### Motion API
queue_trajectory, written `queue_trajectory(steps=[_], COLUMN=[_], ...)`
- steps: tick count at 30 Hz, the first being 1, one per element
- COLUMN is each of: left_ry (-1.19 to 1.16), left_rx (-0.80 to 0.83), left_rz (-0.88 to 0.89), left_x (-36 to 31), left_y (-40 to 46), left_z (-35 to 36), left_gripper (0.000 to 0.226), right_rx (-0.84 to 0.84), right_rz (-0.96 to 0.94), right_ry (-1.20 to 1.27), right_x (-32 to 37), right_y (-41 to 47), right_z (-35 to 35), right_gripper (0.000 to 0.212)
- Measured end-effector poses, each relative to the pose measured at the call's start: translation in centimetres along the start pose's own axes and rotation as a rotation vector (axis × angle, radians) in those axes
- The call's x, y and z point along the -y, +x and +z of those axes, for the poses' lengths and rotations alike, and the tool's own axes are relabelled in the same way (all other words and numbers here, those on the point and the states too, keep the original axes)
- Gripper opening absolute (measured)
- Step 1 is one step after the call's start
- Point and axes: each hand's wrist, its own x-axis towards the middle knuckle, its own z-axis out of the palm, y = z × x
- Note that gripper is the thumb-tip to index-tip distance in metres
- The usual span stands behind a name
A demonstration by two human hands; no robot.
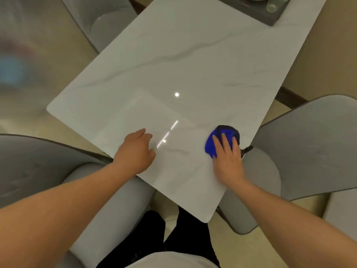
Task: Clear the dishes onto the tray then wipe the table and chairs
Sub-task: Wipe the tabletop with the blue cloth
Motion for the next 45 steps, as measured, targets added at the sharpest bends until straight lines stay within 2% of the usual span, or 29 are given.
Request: queue_trajectory(steps=[5, 10, 12, 13, 14, 17, 18, 19, 20, 23, 25, 27, 30, 31, 32, 33, 36, 37, 39, 41, 45], left_ry=[-0.051, -0.100, -0.130, -0.149, -0.165, -0.248, -0.274, -0.307, -0.330, -0.375, -0.394, -0.405, -0.421, -0.431, -0.446, -0.458, -0.461, -0.464, -0.472, -0.465, -0.384], left_rx=[-0.011, -0.053, -0.082, -0.095, -0.108, -0.147, -0.163, -0.173, -0.183, -0.207, -0.218, -0.218, -0.218, -0.217, -0.219, -0.218, -0.226, -0.226, -0.220, -0.206, -0.139], left_rz=[-0.083, -0.156, -0.185, -0.199, -0.205, -0.280, -0.301, -0.337, -0.365, -0.420, -0.452, -0.476, -0.519, -0.534, -0.555, -0.571, -0.560, -0.553, -0.534, -0.488, -0.349], left_x=[5.9, 11.2, 12.9, 13.7, 14.2, 17.0, 17.6, 18.5, 19.2, 21.2, 22.5, 23.7, 25.3, 25.6, 26.1, 26.5, 26.6, 26.4, 25.8, 25.1, 22.9], left_y=[-1.5, -2.4, -2.7, -2.9, -2.9, -3.3, -3.3, -3.5, -3.6, -4.0, -4.2, -4.4, -4.5, -4.5, -4.4, -4.1, -2.7, -2.2, -0.8, 0.5, 3.0], left_z=[-0.4, -1.5, -2.0, -2.3, -2.5, -2.9, -2.9, -3.0, -3.1, -3.4, -3.6, -3.8, -4.0, -4.0, -4.0, -4.1, -4.2, -4.2, -4.4, -4.7, -6.0], left_gripper=[0.057, 0.055, 0.053, 0.052, 0.051, 0.046, 0.043, 0.041, 0.041, 0.044, 0.043, 0.047, 0.050, 0.050, 0.050, 0.049, 0.047, 0.046, 0.046, 0.047, 0.046], right_rx=[0.131, 0.157, 0.182, 0.175, 0.139, 0.007, -0.011, -0.013, -0.013, 0.088, 0.168, 0.152, 0.061, 0.054, 0.072, 0.103, 0.178, 0.197, 0.227, 0.189, 0.007], right_rz=[-0.699, -0.908, -0.906, -0.844, -0.719, -0.139, -0.010, -0.006, -0.108, -0.676, -0.911, -0.863, -0.425, -0.334, -0.331, -0.412, -0.962, -1.094, -1.195, -1.086, -0.601], right_ry=[0.094, 0.024, 0.021, 0.030, 0.052, 0.152, 0.169, 0.163, 0.140, 0.057, 0.043, 0.023, 0.083, 0.092, 0.092, 0.071, -0.050, -0.075, -0.061, -0.019, 0.017], right_x=[11.6, 17.7, 19.3, 19.9, 20.3, 23.1, 24.1, 25.8, 27.2, 30.6, 32.2, 33.8, 37.2, 38.8, 41.0, 43.2, 48.0, 48.9, 50.1, 50.0, 44.8], right_y=[-5.9, -1.7, 1.1, 2.4, 3.6, 6.7, 7.2, 7.4, 7.3, 7.6, 10.3, 14.1, 20.1, 21.5, 22.5, 23.1, 23.3, 23.7, 25.7, 28.3, 38.2], right_z=[2.5, 3.4, 2.9, 2.7, 2.6, 2.4, 2.3, 2.4, 2.6, 3.3, 3.0, 2.9, 2.0, 1.6, 1.6, 1.9, 2.6, 2.8, 2.9, 3.0, 2.2], right_gripper=[0.073, 0.065, 0.065, 0.066, 0.068, 0.067, 0.068, 0.069, 0.071, 0.074, 0.070, 0.067, 0.064, 0.063, 0.063, 0.063, 0.062, 0.061, 0.058, 0.057, 0.061])
